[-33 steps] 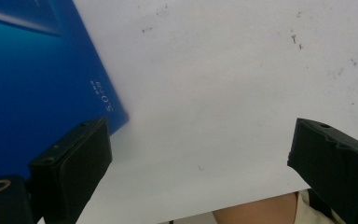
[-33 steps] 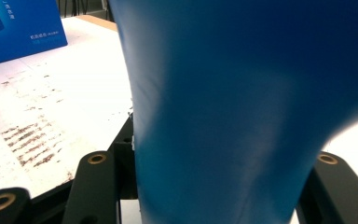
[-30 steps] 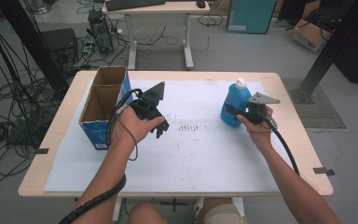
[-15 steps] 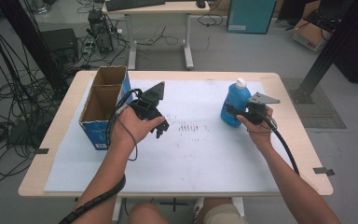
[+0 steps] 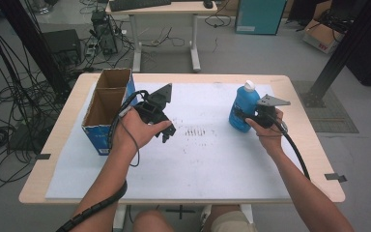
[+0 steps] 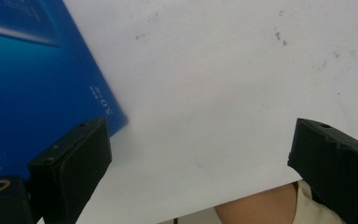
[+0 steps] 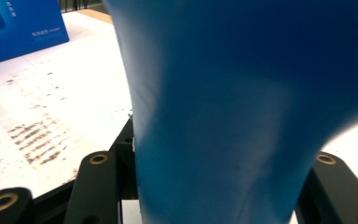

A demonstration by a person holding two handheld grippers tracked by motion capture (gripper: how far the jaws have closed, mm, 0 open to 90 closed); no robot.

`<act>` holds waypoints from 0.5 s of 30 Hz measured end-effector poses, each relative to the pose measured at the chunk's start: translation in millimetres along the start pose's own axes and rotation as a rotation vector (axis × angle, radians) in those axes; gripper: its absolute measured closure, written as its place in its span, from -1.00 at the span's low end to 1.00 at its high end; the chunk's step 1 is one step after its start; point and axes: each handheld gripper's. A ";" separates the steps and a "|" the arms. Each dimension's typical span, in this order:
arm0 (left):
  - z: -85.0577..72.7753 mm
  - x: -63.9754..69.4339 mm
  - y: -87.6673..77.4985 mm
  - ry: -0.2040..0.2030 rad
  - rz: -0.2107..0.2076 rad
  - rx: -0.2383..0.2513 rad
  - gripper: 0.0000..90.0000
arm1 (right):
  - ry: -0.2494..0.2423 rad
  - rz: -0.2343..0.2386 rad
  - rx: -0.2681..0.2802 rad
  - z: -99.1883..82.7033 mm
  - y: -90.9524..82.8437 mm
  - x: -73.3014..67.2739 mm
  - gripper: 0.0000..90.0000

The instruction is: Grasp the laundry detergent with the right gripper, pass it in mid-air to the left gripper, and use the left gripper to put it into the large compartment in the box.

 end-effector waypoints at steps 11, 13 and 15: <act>-1.5 10.1 -32.9 0.132 -0.006 0.029 -0.87 | -0.015 0.073 -0.008 38.6 -15.0 -11.0 0.01; -1.1 10.8 -39.4 0.158 -0.010 0.035 -0.87 | -0.019 0.090 -0.025 48.7 -19.4 -14.3 0.01; -1.1 11.8 -45.0 0.179 -0.014 0.038 -0.87 | -0.017 0.102 -0.034 55.7 -23.9 -16.5 0.01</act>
Point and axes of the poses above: each handheld gripper's, and its own axes: y roughly forward along the jaws, z roughly out of its top, x roughly to its right, and after that the axes turned 9 degrees about -z, right-handed
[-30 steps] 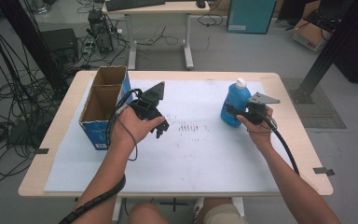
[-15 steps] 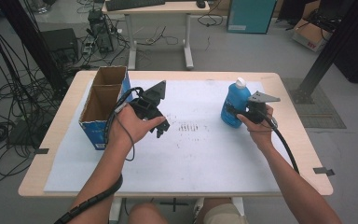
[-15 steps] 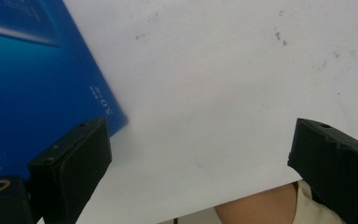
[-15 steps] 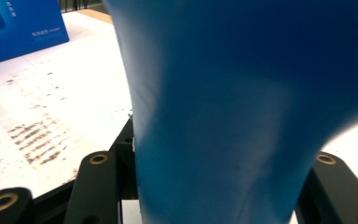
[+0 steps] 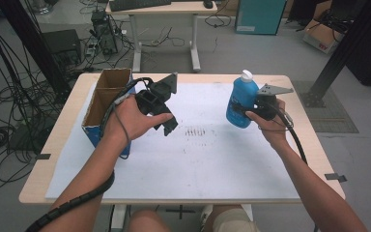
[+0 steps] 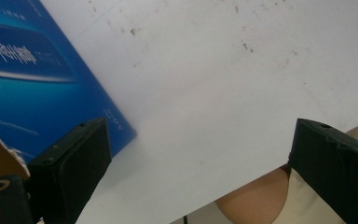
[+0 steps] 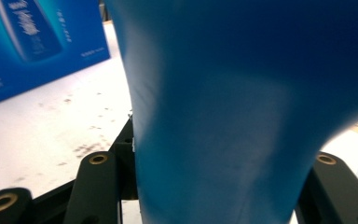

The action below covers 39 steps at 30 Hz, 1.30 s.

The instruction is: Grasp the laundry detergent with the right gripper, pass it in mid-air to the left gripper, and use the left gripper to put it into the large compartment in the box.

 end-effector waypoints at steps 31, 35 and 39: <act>29.1 -9.1 -84.4 0.331 0.066 0.021 -0.87 | -0.151 0.393 -0.072 81.7 14.6 -79.5 0.00; 32.0 -9.3 -89.0 0.376 0.072 0.010 -0.87 | -0.182 0.446 -0.079 81.6 26.0 -89.9 -0.01; 32.4 -9.5 -92.3 0.400 0.066 0.009 -0.87 | -0.196 0.498 -0.093 79.9 37.1 -101.2 -0.01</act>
Point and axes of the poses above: each handheld gripper's, and its own axes: y roughly forward along the jaws, z roughly out of its top, x roughly to its right, and after that the axes turned 9 degrees about -z, right-handed
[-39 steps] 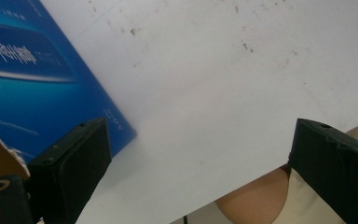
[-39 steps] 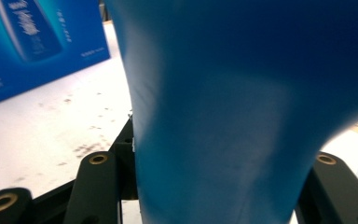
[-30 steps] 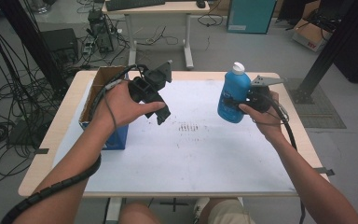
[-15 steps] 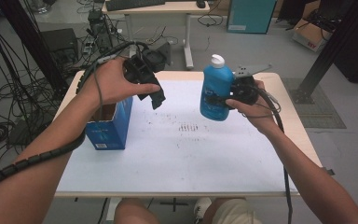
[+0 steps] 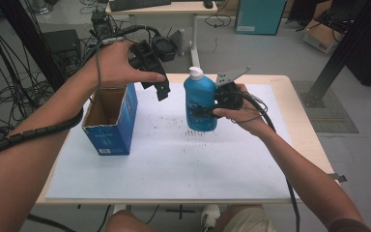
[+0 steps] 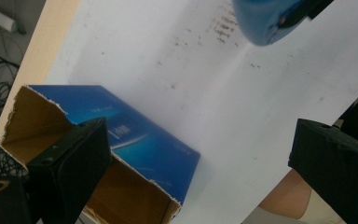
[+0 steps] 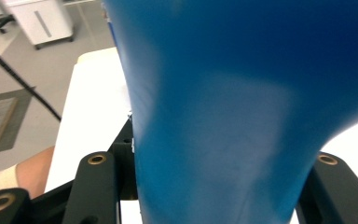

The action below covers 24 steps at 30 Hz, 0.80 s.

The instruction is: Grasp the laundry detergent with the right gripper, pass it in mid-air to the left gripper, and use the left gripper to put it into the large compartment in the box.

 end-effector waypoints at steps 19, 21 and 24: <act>14.7 10.0 -2.2 0.105 -0.057 -0.024 -0.88 | -0.084 0.149 0.029 3.7 32.7 -25.7 -0.01; 16.0 10.4 -2.3 0.118 -0.067 -0.026 -0.88 | -0.080 0.155 0.032 3.4 34.2 -28.2 -0.01; 16.7 10.8 -2.5 0.145 -0.075 -0.041 -0.88 | -0.092 0.168 0.037 3.8 36.8 -31.4 -0.01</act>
Point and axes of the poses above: each handheld gripper's, and its own axes: y roughly forward along the jaws, z roughly out of its top, x roughly to its right, and after that the axes turned 9 degrees about -z, right-handed
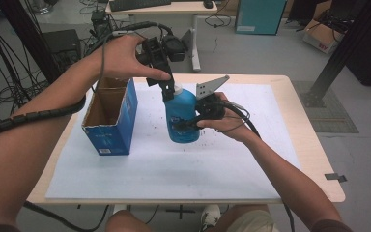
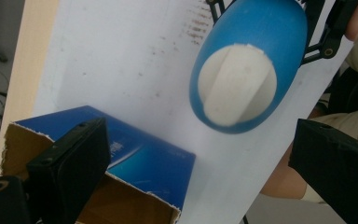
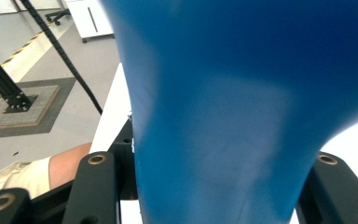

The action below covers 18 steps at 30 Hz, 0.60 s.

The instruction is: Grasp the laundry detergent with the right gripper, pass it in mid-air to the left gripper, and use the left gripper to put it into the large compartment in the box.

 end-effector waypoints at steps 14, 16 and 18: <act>-2.9 -0.4 3.5 0.045 -0.064 -0.019 -0.88 | -0.035 0.031 0.035 8.1 9.7 -8.4 -0.01; -2.2 -0.7 3.2 0.053 -0.078 -0.025 -0.88 | -0.037 0.033 0.039 8.9 10.4 -9.4 -0.01; -1.5 0.0 2.7 0.061 -0.087 -0.020 -0.88 | -0.037 0.036 0.041 9.4 10.6 -10.3 -0.01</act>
Point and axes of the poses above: each handheld gripper's, and its own axes: y roughly forward along the jaws, z roughly out of its top, x roughly to its right, and after that the axes turned 9 degrees about -z, right-handed
